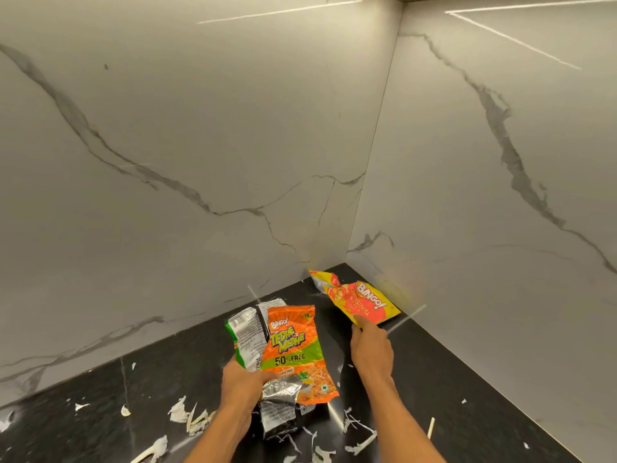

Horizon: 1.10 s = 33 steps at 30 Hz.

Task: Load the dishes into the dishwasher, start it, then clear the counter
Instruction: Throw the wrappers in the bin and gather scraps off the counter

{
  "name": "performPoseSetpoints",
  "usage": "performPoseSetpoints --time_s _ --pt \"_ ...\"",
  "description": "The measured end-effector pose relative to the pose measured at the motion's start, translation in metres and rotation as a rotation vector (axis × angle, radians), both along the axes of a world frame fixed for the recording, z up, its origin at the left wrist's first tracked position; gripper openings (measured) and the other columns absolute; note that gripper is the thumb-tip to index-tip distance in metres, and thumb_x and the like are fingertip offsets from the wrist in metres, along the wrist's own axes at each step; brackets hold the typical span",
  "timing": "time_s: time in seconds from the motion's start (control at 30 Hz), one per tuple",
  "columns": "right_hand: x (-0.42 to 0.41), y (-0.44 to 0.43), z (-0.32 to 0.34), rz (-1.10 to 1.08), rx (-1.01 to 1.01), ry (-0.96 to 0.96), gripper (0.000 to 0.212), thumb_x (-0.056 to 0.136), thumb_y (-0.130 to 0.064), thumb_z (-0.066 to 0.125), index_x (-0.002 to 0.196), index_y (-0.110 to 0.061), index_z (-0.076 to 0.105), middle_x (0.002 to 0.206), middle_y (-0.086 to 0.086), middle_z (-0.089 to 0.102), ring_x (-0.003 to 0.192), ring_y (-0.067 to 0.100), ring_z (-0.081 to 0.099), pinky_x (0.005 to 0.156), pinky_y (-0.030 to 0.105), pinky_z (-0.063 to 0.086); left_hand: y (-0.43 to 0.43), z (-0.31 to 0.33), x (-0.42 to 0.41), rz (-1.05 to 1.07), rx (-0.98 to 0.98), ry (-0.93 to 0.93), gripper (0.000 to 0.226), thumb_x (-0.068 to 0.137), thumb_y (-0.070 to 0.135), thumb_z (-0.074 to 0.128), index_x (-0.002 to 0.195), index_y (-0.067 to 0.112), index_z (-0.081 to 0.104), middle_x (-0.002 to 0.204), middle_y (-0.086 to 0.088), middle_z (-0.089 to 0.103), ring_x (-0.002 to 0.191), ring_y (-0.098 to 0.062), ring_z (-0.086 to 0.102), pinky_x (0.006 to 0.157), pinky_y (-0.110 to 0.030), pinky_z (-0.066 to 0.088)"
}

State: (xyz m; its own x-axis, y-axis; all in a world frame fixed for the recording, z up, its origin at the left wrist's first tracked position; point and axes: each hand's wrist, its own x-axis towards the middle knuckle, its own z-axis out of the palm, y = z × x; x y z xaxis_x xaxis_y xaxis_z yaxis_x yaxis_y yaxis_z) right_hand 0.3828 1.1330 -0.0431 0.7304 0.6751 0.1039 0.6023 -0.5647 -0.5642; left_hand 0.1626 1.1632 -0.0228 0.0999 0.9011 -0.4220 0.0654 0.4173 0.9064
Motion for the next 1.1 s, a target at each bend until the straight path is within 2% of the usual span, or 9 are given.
performPoseSetpoints --time_s 0.17,0.3,0.47,0.53,0.63,0.8,0.9,1.03,1.1 --pt "-0.017 -0.024 0.011 -0.134 0.446 0.462 0.025 0.098 -0.012 0.052 0.107 -0.025 0.072 0.089 -0.002 0.069 0.086 0.019 0.068 0.08 0.039 0.057 -0.008 0.009 -0.008 0.019 -0.007 -0.008 0.045 0.069 -0.012 0.076 0.105 0.01 0.062 0.085 -0.002 0.066 0.082 -0.021 0.063 0.075 -0.035 0.051" --pt "-0.031 -0.056 0.02 -0.217 0.658 0.768 0.026 0.09 0.0 0.057 0.099 -0.014 0.076 0.098 0.008 0.073 0.09 0.022 0.071 0.085 0.042 0.059 -0.027 0.023 -0.017 0.022 0.008 -0.018 0.044 0.068 -0.012 0.078 0.103 0.011 0.063 0.086 -0.003 0.067 0.087 -0.025 0.064 0.083 -0.038 0.051" --pt "-0.062 -0.107 0.039 -0.285 0.762 0.945 0.02 0.083 -0.003 0.07 0.065 -0.007 0.076 0.08 0.014 0.074 0.082 0.033 0.071 0.074 0.045 0.06 -0.061 0.043 -0.037 0.039 0.027 -0.049 0.045 0.071 -0.011 0.077 0.107 0.009 0.061 0.088 -0.006 0.065 0.079 -0.019 0.059 0.069 -0.03 0.048" --pt "-0.074 -0.126 0.04 -0.317 0.737 0.919 0.014 0.082 -0.008 0.075 0.069 -0.004 0.075 0.078 0.015 0.074 0.083 0.036 0.072 0.076 0.048 0.06 -0.075 0.048 -0.049 0.056 0.027 -0.051 0.043 0.07 -0.008 0.079 0.105 0.009 0.061 0.087 -0.006 0.064 0.076 -0.018 0.058 0.064 -0.028 0.046" --pt "-0.09 -0.152 0.047 -0.343 0.775 0.945 0.009 0.081 -0.004 0.075 0.083 0.004 0.07 0.086 0.021 0.072 0.084 0.037 0.071 0.078 0.047 0.06 -0.093 0.049 -0.068 0.086 0.009 0.02 0.037 0.072 -0.003 0.08 0.101 0.005 0.058 0.087 -0.01 0.062 0.08 -0.026 0.057 0.072 -0.032 0.046" --pt "-0.11 -0.185 0.063 -0.282 0.786 1.006 0.014 0.077 0.007 0.075 0.087 0.003 0.066 0.097 0.026 0.069 0.075 0.031 0.069 0.055 0.028 0.059 -0.118 0.05 -0.092 0.117 -0.016 0.031 0.027 0.076 -0.006 0.073 0.1 -0.003 0.062 0.089 -0.015 0.064 0.073 -0.025 0.056 0.059 -0.029 0.043" --pt "-0.132 -0.202 0.072 -0.187 0.756 1.069 0.028 0.076 0.012 0.072 0.1 0.001 0.062 0.102 0.021 0.068 0.074 0.029 0.07 0.052 0.031 0.059 -0.13 0.053 -0.103 0.091 -0.008 0.003 0.029 0.077 -0.007 0.073 0.104 -0.001 0.062 0.092 -0.014 0.065 0.076 -0.023 0.057 0.064 -0.029 0.044" --pt "-0.151 -0.216 0.079 -0.204 0.778 1.057 0.056 0.073 0.009 0.077 0.12 -0.013 0.057 0.106 0.016 0.068 0.088 0.034 0.072 0.069 0.048 0.061 -0.15 0.056 -0.12 0.089 -0.012 0.046 0.023 0.081 -0.01 0.068 0.094 0.001 0.053 0.084 -0.011 0.057 0.078 -0.026 0.051 0.073 -0.032 0.041" --pt "-0.159 -0.222 0.086 -0.189 0.73 1.033 0.059 0.074 0.011 0.075 0.122 -0.017 0.055 0.105 0.017 0.068 0.087 0.035 0.072 0.071 0.051 0.061 -0.158 0.056 -0.128 0.072 -0.021 0.036 0.021 0.079 -0.008 0.07 0.088 0.001 0.053 0.076 -0.008 0.054 0.072 -0.022 0.049 0.068 -0.031 0.04"
